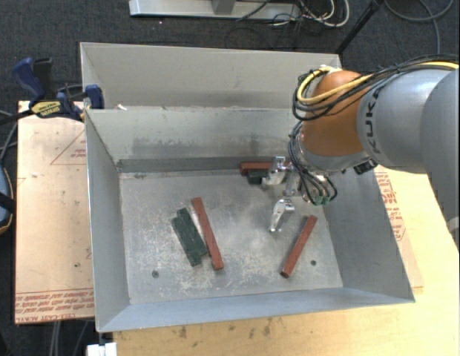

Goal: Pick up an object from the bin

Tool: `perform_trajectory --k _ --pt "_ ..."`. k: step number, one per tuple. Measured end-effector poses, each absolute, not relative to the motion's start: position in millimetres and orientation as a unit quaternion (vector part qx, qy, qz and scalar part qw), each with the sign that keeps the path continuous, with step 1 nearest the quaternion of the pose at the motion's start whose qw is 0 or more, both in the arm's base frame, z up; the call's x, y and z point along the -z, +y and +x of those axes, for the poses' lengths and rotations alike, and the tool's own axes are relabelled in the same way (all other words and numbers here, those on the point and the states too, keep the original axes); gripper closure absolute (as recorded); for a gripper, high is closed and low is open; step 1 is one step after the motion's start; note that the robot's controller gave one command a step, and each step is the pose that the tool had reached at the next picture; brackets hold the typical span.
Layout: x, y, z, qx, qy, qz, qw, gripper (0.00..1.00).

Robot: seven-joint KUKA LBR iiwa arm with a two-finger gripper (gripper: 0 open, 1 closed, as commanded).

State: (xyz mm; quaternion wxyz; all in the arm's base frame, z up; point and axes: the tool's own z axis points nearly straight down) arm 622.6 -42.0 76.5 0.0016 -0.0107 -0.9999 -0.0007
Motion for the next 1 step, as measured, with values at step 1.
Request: perform_trajectory --k 1 --pt "-107.9 -64.8 589.5 0.001 -0.999 0.033 0.002 0.00"
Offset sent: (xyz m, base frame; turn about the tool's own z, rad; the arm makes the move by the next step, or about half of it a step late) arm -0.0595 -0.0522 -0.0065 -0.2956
